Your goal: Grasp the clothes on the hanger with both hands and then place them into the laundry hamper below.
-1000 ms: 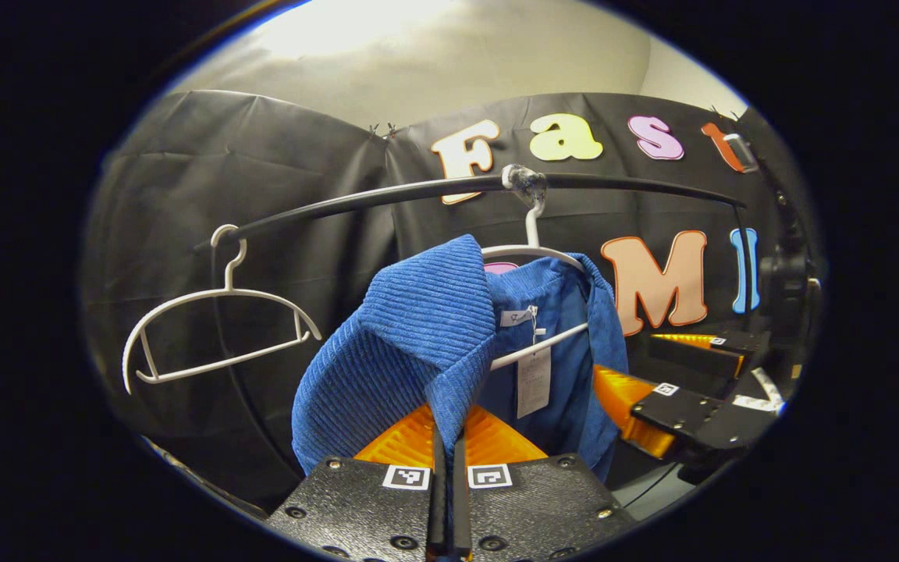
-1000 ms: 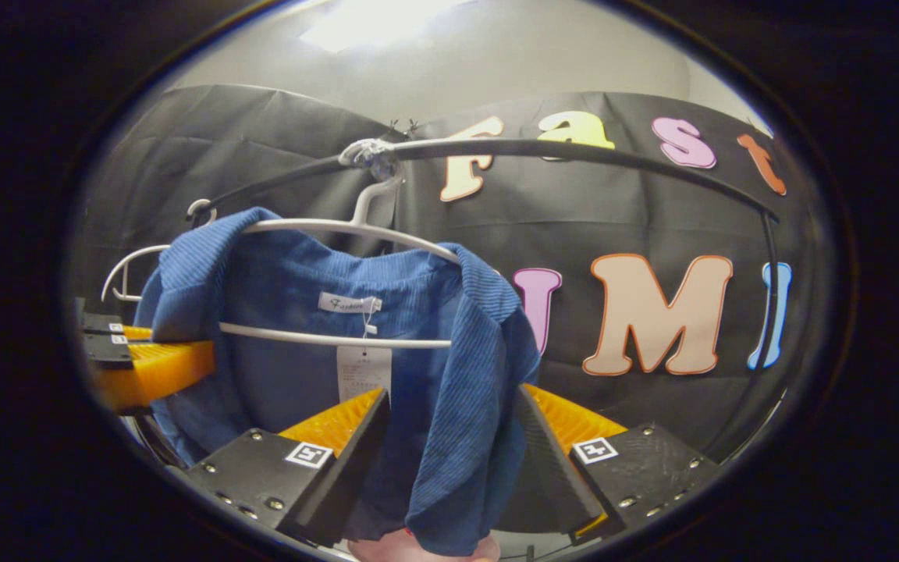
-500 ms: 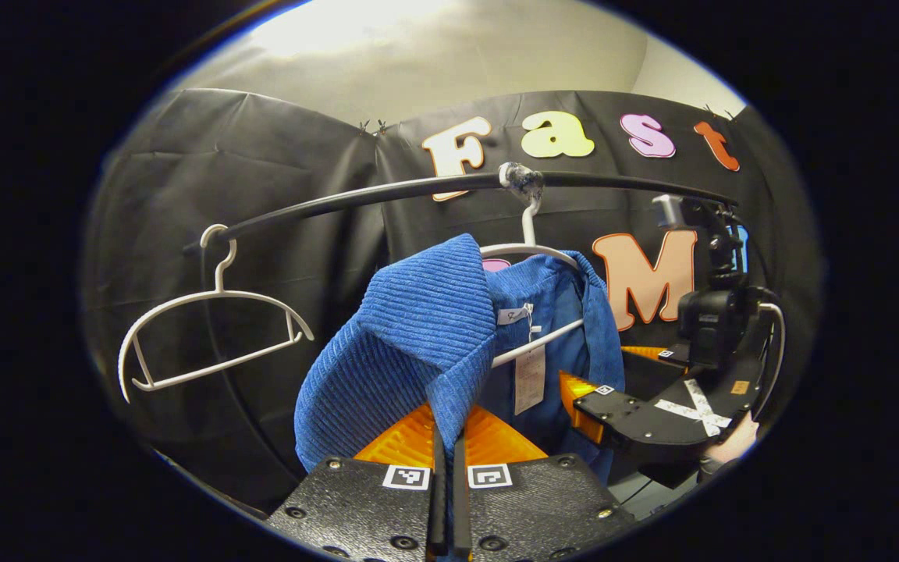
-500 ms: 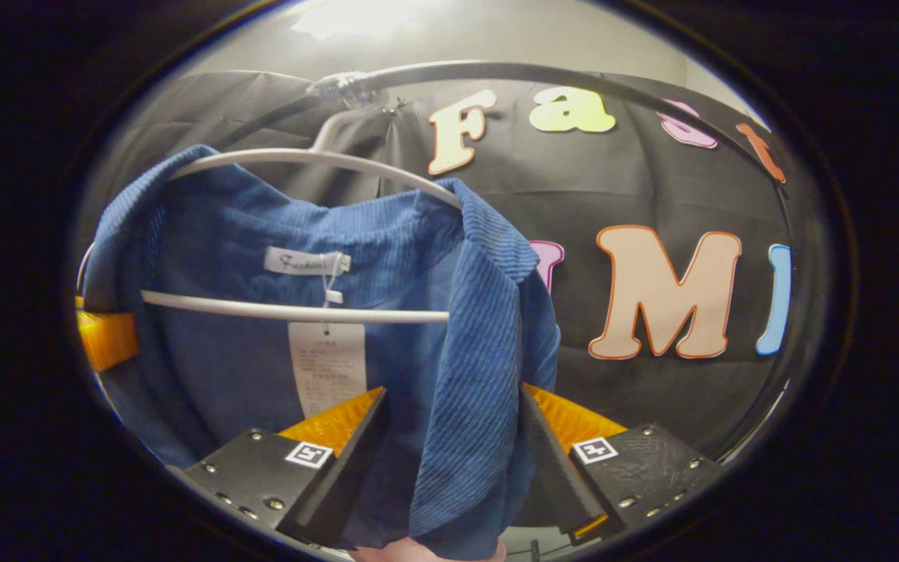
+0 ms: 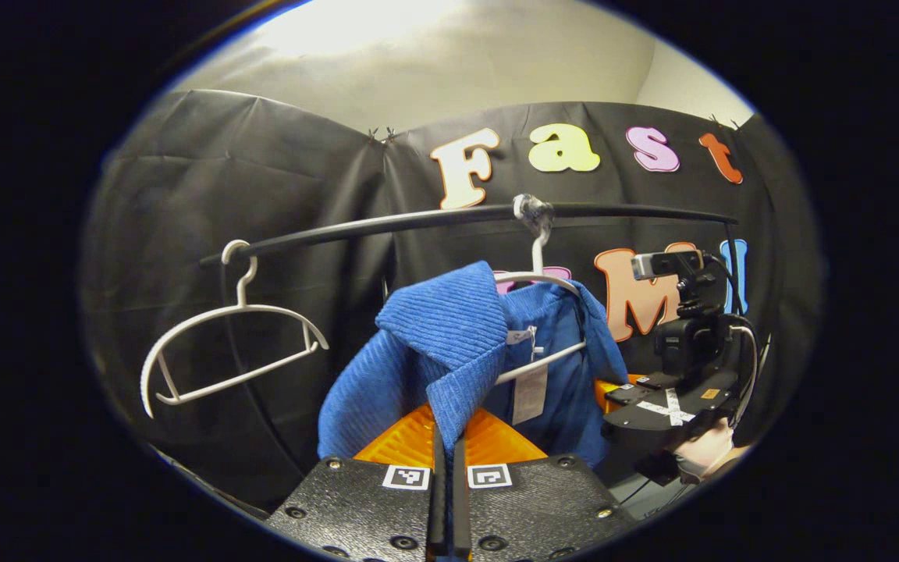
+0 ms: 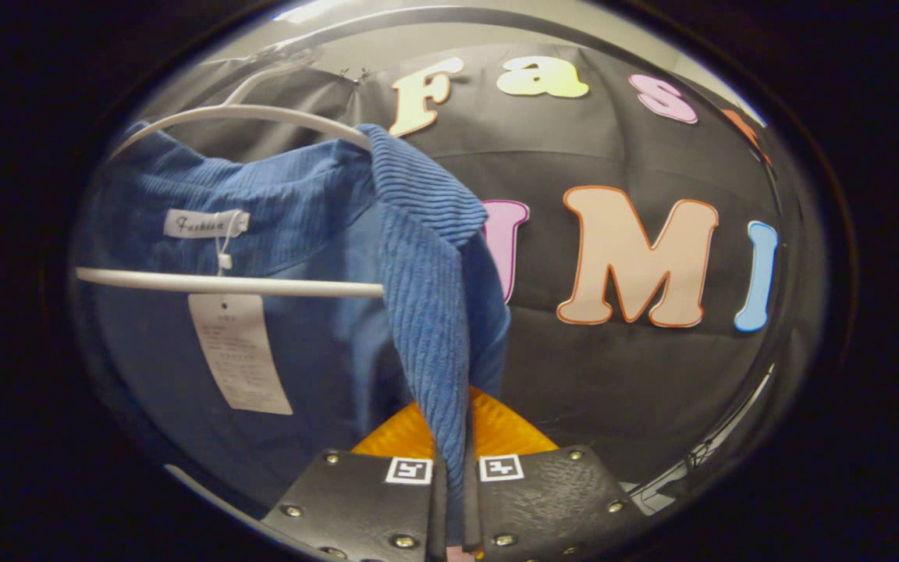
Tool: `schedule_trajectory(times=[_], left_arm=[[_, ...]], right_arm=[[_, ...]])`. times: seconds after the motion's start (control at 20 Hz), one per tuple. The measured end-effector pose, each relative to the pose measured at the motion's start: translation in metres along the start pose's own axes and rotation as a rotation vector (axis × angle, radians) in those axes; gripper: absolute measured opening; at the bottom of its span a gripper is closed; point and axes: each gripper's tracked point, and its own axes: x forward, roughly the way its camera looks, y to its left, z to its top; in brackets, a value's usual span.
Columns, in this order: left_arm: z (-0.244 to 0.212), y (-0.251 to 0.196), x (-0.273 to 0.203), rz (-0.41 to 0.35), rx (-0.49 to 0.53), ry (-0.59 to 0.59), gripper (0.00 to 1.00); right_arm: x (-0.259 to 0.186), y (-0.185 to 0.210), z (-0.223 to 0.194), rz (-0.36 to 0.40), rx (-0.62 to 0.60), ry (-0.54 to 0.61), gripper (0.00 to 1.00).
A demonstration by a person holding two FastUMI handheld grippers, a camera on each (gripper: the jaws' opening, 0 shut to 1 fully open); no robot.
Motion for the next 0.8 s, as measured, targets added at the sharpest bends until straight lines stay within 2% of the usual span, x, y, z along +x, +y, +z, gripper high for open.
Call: schedule_trajectory(times=[0.1,0.4,0.45,0.5,0.55,0.6,0.7,0.8], left_arm=[[0.008,0.007,-0.007,0.009,-0.004,-0.006,0.02],[0.036,0.03,-0.025,0.019,-0.012,-0.026,0.05],[0.041,0.036,-0.027,0.03,-0.011,-0.029,0.05],[0.044,0.044,-0.028,0.052,-0.003,-0.032,0.05],[0.049,0.051,-0.028,0.073,0.012,-0.039,0.05],[0.054,0.056,-0.03,0.089,0.029,-0.048,0.02],[0.065,0.064,-0.034,0.109,0.054,-0.066,0.05],[0.077,0.062,-0.037,0.075,0.053,-0.076,0.04]], right_arm=[[0.0,-0.01,0.004,-0.022,0.009,-0.004,0.08],[0.002,-0.038,0.025,-0.083,0.034,-0.037,0.08],[0.002,-0.042,0.027,-0.091,0.044,-0.042,0.08],[0.002,-0.048,0.03,-0.098,0.056,-0.049,0.03],[0.004,-0.054,0.034,-0.106,0.07,-0.058,0.03],[0.006,-0.058,0.038,-0.111,0.083,-0.068,0.08],[0.008,-0.062,0.044,-0.112,0.102,-0.083,0.08],[0.011,-0.069,0.051,-0.116,0.108,-0.102,0.08]])
